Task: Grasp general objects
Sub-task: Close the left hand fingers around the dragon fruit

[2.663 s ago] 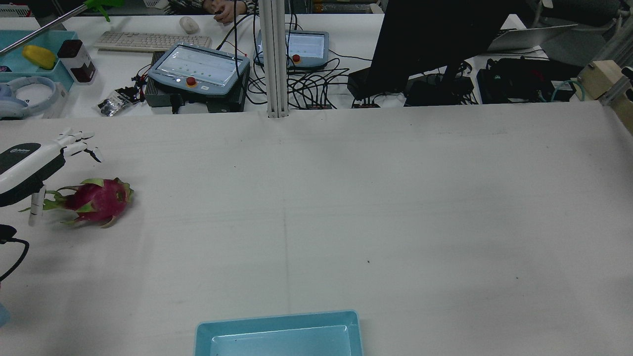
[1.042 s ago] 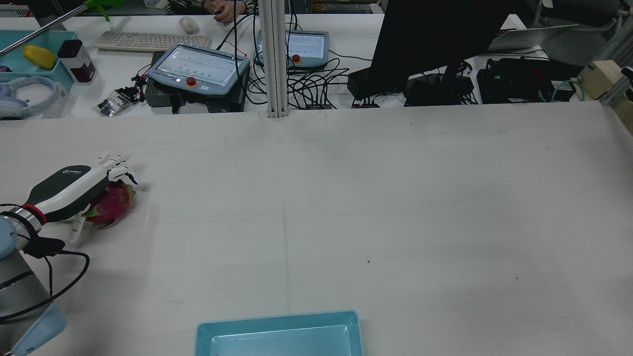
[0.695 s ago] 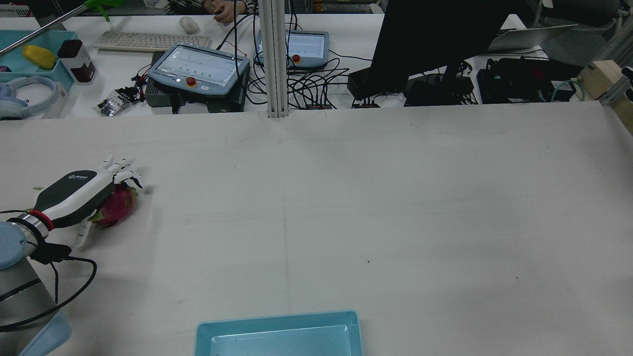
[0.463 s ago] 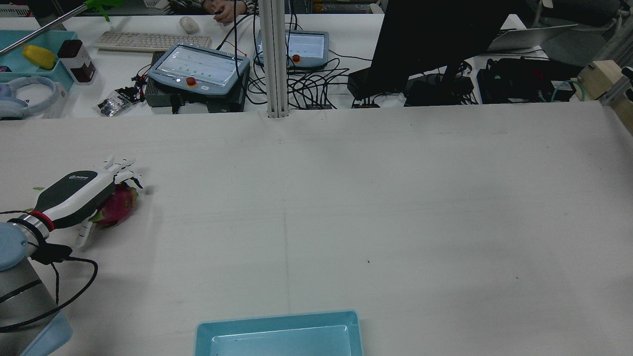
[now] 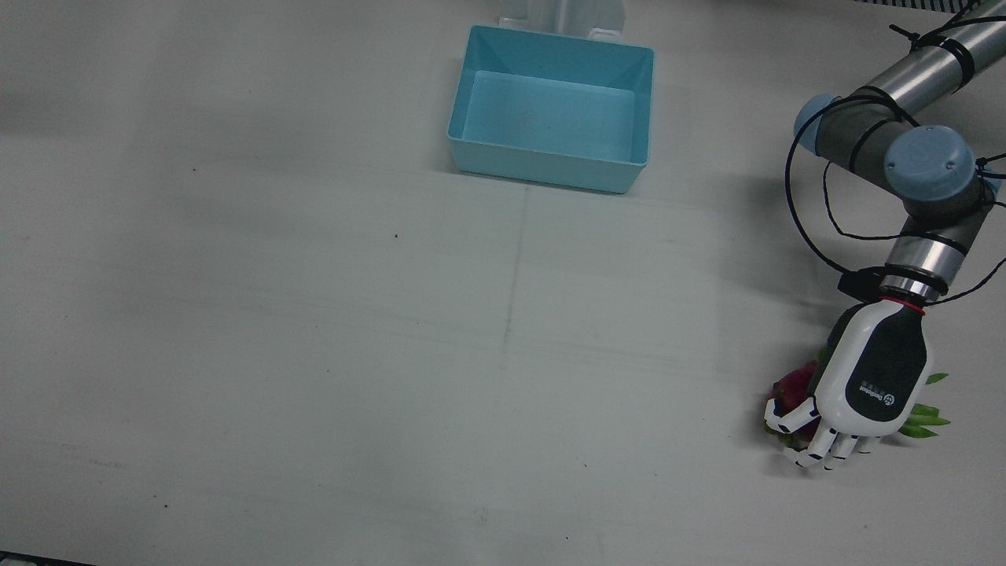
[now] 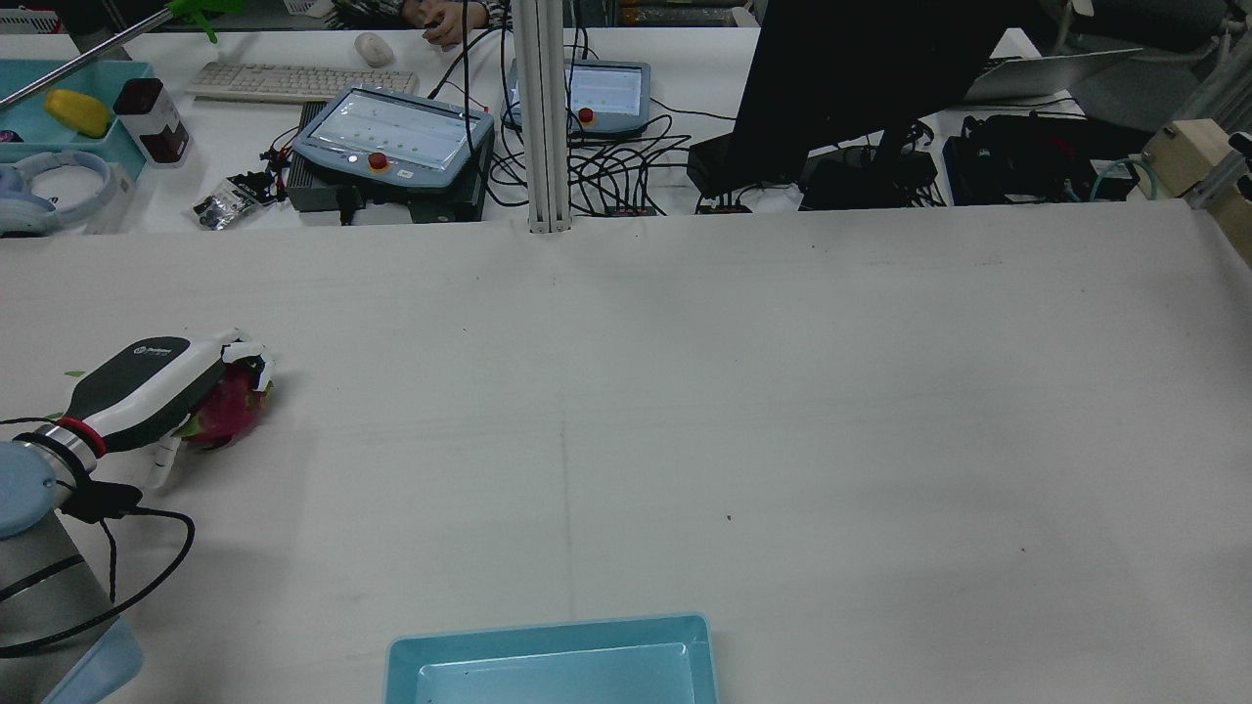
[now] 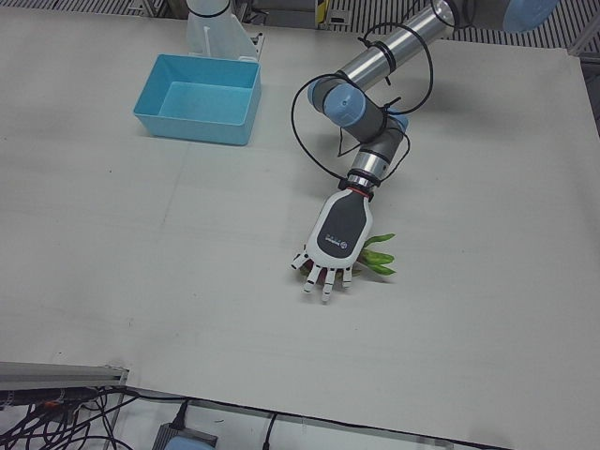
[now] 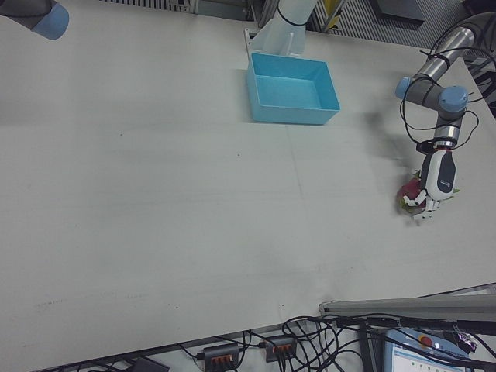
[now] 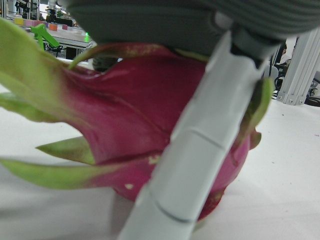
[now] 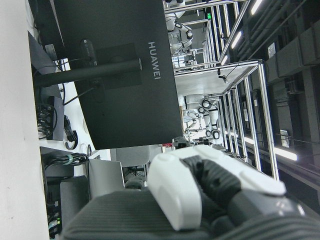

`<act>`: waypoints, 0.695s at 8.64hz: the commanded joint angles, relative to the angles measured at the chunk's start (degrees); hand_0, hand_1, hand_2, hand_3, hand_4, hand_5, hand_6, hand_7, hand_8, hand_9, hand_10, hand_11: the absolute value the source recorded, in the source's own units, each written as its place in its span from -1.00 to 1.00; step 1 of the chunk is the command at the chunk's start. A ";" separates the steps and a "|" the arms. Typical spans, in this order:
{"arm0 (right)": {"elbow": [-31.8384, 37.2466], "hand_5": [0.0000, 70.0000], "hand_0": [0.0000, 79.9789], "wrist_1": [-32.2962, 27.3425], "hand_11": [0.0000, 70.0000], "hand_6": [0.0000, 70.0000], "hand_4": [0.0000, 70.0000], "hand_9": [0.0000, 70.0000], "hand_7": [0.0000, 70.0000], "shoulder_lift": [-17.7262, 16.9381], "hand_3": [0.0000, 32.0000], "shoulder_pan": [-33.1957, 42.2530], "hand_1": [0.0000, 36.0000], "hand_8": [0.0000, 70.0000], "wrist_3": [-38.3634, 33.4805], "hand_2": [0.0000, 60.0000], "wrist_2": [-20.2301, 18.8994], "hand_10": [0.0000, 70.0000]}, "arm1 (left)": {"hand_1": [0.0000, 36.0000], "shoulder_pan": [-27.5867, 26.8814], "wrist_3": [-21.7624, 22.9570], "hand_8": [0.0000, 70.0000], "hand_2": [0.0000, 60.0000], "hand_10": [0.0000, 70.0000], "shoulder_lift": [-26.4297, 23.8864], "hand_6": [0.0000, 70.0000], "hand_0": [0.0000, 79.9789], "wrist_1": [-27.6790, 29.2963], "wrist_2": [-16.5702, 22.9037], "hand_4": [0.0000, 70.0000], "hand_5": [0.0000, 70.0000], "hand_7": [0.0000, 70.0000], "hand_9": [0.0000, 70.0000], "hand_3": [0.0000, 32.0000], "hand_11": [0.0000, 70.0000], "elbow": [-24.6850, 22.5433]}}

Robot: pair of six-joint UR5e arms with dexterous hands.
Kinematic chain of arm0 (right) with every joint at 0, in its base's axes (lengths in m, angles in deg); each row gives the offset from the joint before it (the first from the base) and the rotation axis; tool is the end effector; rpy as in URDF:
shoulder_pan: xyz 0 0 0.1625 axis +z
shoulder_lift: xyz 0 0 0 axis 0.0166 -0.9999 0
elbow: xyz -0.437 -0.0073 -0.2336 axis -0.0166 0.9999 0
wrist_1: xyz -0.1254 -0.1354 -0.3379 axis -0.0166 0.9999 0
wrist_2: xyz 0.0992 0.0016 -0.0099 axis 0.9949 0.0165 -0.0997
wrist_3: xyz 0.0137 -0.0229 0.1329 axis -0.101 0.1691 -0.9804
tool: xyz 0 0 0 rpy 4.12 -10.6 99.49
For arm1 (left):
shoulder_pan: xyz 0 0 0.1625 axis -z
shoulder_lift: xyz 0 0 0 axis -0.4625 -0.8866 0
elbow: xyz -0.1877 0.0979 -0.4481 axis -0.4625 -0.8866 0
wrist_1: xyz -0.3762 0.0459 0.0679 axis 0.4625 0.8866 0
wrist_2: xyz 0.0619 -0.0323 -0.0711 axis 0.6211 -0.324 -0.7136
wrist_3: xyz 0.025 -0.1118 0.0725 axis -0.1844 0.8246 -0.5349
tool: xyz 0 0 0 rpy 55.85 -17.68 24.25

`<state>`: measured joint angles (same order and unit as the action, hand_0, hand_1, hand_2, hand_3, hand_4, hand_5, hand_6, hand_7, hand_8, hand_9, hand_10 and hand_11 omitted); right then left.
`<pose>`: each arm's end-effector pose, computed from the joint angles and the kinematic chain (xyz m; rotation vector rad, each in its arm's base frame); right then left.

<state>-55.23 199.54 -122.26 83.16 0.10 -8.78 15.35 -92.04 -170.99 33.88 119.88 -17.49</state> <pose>0.0883 -0.4682 0.7475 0.2626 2.1225 -2.2244 0.3199 -0.5423 0.6230 0.7393 1.4428 -0.9788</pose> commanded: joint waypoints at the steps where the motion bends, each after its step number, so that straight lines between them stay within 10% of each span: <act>1: 0.00 -1.00 -1.00 0.00 -1.00 -1.00 -1.00 -1.00 -1.00 0.00 -1.00 0.00 -1.00 -1.00 0.00 -1.00 0.00 -1.00 | 0.77 0.08 -0.03 0.15 0.03 0.44 -0.07 0.35 1.00 0.33 -0.15 0.04 1.00 1.00 0.68 -1.00 1.00 -0.38; 3: 0.00 -1.00 -1.00 0.00 -1.00 -1.00 -1.00 -1.00 -1.00 0.00 -1.00 0.09 -1.00 -1.00 0.00 -1.00 0.00 -1.00 | 0.67 0.26 0.40 0.47 0.10 0.74 -2.26 0.76 1.00 -0.54 0.03 0.36 1.00 1.00 1.00 -1.00 1.00 -0.74; 4: 0.00 -1.00 -1.00 0.00 -1.00 -1.00 -1.00 -1.00 -1.00 0.00 -1.00 0.00 -1.00 -1.00 0.00 -1.00 0.00 -1.00 | 1.00 0.34 0.49 0.81 0.06 1.00 -5.23 1.00 1.00 -3.42 0.20 0.52 1.00 1.00 1.00 -1.00 1.00 -0.83; 6: 0.00 -1.00 -1.00 0.00 -1.00 -1.00 -1.00 -1.00 -1.00 0.00 -1.00 0.09 -1.00 -1.00 0.00 -1.00 0.00 -1.00 | 1.00 0.61 1.80 1.00 1.00 1.00 -10.33 1.00 1.00 -7.48 3.08 0.82 1.00 1.00 1.00 -1.00 1.00 -2.66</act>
<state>-55.23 199.54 -122.26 83.18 0.10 -8.78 15.71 -91.47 -176.08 30.53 120.24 -18.38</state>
